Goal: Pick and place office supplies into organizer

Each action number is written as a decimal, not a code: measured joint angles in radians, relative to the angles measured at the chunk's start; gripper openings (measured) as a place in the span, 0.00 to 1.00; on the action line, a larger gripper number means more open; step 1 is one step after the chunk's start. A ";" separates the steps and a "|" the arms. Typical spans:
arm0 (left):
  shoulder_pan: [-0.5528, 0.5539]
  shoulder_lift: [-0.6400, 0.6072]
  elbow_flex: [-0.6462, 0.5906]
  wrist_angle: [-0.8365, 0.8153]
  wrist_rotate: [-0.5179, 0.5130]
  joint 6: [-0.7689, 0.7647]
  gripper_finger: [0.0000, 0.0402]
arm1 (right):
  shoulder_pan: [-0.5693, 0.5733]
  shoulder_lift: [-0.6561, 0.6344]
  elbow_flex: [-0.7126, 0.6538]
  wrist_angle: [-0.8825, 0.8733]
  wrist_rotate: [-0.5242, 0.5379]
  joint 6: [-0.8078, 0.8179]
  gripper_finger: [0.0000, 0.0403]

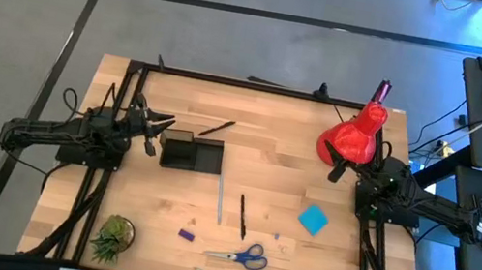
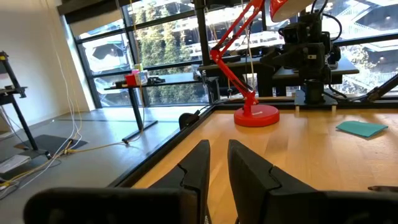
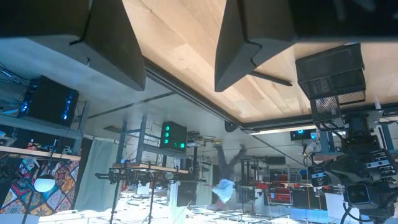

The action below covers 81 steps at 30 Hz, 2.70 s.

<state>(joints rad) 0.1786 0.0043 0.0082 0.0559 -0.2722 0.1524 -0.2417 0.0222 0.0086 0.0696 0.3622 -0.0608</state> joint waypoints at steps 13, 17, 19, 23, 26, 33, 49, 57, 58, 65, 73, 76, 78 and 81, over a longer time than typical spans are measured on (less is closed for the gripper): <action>0.000 0.000 0.000 0.000 0.000 0.000 0.13 | 0.000 0.000 0.000 0.000 0.000 0.000 0.48; 0.000 0.000 0.000 0.000 0.002 -0.017 0.13 | 0.000 0.000 0.000 0.000 0.000 0.000 0.48; 0.000 0.000 0.000 0.000 0.002 -0.026 0.13 | 0.000 0.000 0.000 0.000 0.000 0.000 0.48; 0.000 0.000 0.000 0.000 0.002 -0.058 0.13 | 0.000 0.000 0.000 0.000 0.000 0.000 0.48; 0.000 0.000 0.000 0.000 -0.003 -0.057 0.13 | 0.000 0.000 0.000 0.000 0.000 0.000 0.48; 0.000 0.000 0.000 -0.001 0.131 -0.028 0.23 | 0.000 0.000 0.000 0.000 0.000 0.000 0.48; 0.000 0.000 0.000 -0.014 0.137 -0.012 0.42 | 0.000 0.000 0.000 0.003 0.000 0.191 0.48; 0.000 0.000 0.000 -0.014 0.136 -0.076 0.42 | 0.000 0.000 0.000 0.000 0.000 0.251 0.48; 0.000 0.000 0.000 -0.014 0.134 -0.076 0.42 | 0.000 0.000 0.000 0.000 0.000 0.263 0.48; 0.000 0.000 0.000 -0.014 0.107 -0.078 0.40 | 0.000 0.000 0.000 -0.001 -0.116 0.213 0.48; 0.000 0.000 0.000 -0.014 0.107 -0.079 0.40 | 0.000 0.000 0.000 -0.039 -0.275 0.240 0.48; 0.000 0.000 0.000 -0.014 0.107 -0.079 0.39 | 0.000 0.001 0.000 -0.038 -0.316 0.235 0.48; 0.000 0.000 0.000 -0.014 0.107 -0.079 0.39 | 0.000 0.001 0.000 -0.039 -0.350 0.237 0.48; 0.000 0.000 0.000 -0.014 0.107 -0.079 0.39 | 0.000 0.001 0.000 -0.045 -0.404 0.243 0.48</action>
<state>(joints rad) 0.1786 0.0044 0.0082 0.0414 -0.1654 0.0734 -0.2413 0.0235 0.0086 0.0250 -0.0416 0.1822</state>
